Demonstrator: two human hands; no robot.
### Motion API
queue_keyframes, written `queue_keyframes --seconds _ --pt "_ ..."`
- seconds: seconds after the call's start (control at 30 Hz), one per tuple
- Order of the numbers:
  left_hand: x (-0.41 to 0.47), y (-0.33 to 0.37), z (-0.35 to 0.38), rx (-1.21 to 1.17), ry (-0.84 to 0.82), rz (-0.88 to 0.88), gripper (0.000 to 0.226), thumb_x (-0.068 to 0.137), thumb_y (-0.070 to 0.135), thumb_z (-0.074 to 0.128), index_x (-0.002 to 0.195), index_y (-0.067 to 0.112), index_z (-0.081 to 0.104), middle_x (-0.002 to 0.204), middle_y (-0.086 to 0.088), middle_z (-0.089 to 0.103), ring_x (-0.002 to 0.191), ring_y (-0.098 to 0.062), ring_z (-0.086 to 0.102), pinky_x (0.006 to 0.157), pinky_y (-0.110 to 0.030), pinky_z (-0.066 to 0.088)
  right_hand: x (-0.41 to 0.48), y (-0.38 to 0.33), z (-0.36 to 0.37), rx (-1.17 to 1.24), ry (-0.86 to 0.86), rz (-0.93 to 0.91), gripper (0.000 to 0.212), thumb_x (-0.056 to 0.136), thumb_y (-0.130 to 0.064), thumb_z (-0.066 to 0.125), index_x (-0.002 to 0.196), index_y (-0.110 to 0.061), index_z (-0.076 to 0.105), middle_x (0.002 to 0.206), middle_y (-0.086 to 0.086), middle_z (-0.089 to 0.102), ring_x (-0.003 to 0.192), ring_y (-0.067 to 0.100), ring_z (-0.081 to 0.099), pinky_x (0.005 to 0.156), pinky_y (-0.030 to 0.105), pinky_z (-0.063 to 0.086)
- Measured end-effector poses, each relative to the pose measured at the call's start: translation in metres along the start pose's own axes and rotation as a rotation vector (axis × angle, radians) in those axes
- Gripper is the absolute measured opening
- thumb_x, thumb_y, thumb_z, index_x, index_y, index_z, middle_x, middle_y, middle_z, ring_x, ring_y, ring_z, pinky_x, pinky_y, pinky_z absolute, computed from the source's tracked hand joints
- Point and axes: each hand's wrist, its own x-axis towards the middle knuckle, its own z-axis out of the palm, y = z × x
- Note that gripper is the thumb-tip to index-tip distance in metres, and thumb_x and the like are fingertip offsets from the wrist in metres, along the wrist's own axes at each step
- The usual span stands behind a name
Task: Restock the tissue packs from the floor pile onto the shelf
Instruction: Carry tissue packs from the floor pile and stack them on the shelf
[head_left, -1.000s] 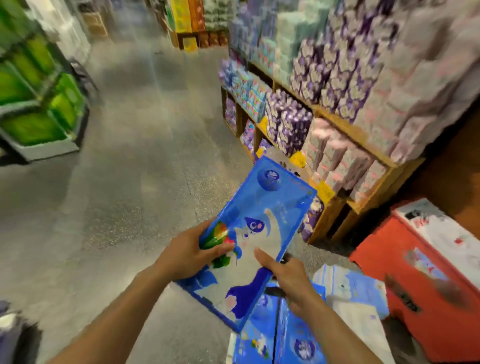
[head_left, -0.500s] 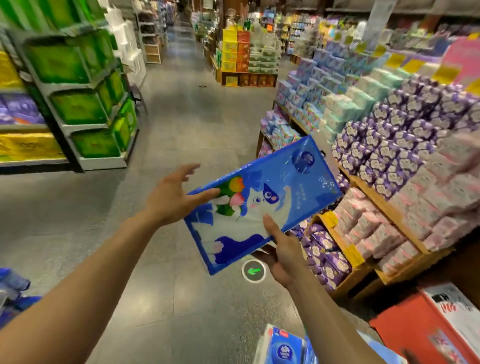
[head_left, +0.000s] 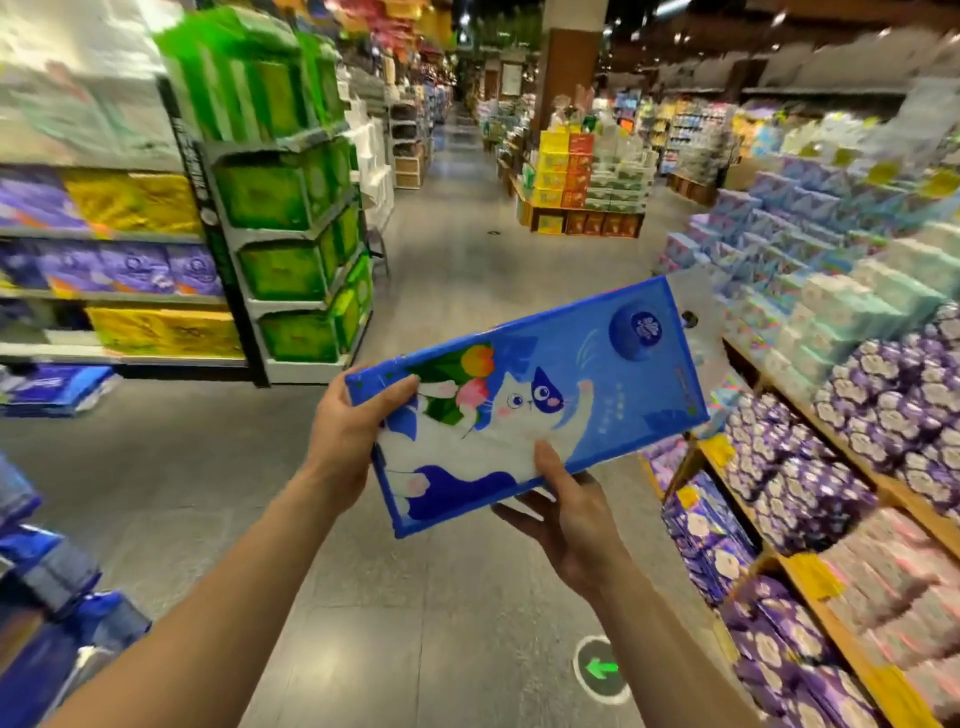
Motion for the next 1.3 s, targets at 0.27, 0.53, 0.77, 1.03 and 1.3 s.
queue_keyframes --seconds 0.27,0.53,0.77,1.03,1.3 --pt "0.141 0.073 -0.079 0.015 0.166 0.135 0.078 0.066 0.030 0.086 0.129 0.000 0.052 0.106 -0.024 0.072 0.090 -0.040 0.072 0.069 -0.041 0.062 0.187 -0.054 0.041 -0.119 -0.102 -0.193 0.096 0.040 -0.086 0.079 0.121 -0.035 0.066 0.122 -0.003 0.072 0.110 0.026 0.069 0.084 0.053 0.055" --pt "0.250 0.123 -0.178 0.064 0.315 0.267 0.073 0.067 0.037 0.083 0.121 -0.005 0.059 0.106 -0.029 0.070 0.091 -0.044 0.071 0.079 -0.049 0.059 0.388 -0.113 0.195 -0.351 -0.346 -0.366 0.122 0.039 -0.075 0.089 0.144 -0.028 0.048 0.134 0.004 0.064 0.114 0.022 0.068 0.079 0.044 0.062" --pt "0.361 0.159 -0.304 0.098 0.462 0.354 0.058 0.075 0.026 0.084 0.116 -0.009 0.062 0.104 -0.029 0.071 0.090 -0.047 0.070 0.075 -0.049 0.061 0.505 -0.055 0.375 -0.460 -0.614 -0.427 0.054 0.069 -0.039 0.084 0.115 -0.014 0.070 0.109 0.012 0.076 0.087 0.023 0.074 0.073 0.038 0.063" --pt "0.546 0.234 -0.427 0.122 0.603 0.376 0.055 0.076 0.033 0.083 0.113 -0.001 0.060 0.092 -0.014 0.076 0.081 -0.031 0.075 0.063 -0.037 0.061 0.633 -0.027 0.566 -0.341 -0.427 -0.546 0.088 0.049 -0.069 0.088 0.112 -0.010 0.072 0.101 0.004 0.078 0.079 0.012 0.072 0.067 0.028 0.061" --pt "0.703 0.283 -0.571 0.170 0.667 0.426 0.027 0.085 0.030 0.075 0.110 0.021 0.067 0.097 -0.003 0.077 0.087 -0.019 0.074 0.070 -0.032 0.061 0.793 0.033 0.759 -0.344 -0.554 -0.533 0.081 0.058 -0.064 0.087 0.118 -0.012 0.069 0.110 0.007 0.076 0.097 0.024 0.074 0.077 0.037 0.063"
